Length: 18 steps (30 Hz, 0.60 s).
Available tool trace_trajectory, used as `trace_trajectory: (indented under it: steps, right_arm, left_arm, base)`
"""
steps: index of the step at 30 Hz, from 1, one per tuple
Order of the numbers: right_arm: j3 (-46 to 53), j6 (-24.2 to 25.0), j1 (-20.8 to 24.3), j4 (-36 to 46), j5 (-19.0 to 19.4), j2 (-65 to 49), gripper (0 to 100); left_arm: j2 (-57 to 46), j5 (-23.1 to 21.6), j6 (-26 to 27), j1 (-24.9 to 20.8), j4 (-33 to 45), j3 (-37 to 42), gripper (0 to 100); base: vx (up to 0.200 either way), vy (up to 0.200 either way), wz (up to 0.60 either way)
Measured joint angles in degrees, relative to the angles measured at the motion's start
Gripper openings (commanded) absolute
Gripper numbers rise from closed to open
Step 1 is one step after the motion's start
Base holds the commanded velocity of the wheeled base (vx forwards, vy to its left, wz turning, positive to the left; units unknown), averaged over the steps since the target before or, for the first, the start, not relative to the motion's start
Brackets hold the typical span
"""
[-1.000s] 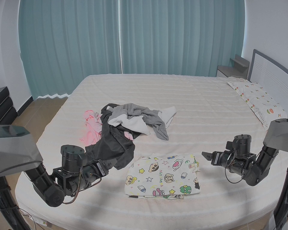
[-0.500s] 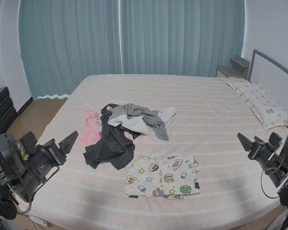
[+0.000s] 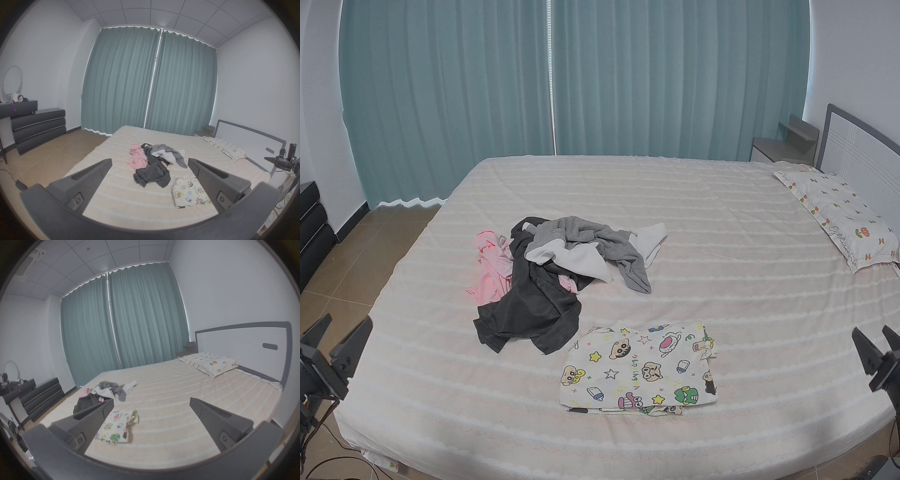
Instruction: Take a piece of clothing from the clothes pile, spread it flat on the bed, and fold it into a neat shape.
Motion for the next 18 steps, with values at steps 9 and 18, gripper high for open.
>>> trace_trajectory:
  steps: [9, 18]
  right_arm:
    - [-2.47, -9.01, -5.49, 32.01, 2.54, -24.88, 100]
    - [-1.13, -14.76, -8.59, 36.72, 3.94, -36.66, 100]
  left_arm:
    - [-13.91, 0.55, 3.61, 8.24, 13.99, -2.91, 100]
    - [-28.0, 1.83, 9.83, 16.02, 21.86, -1.56, 100]
  base:
    - [0.0, 0.0, 0.0]
    - [0.0, 0.0, 0.0]
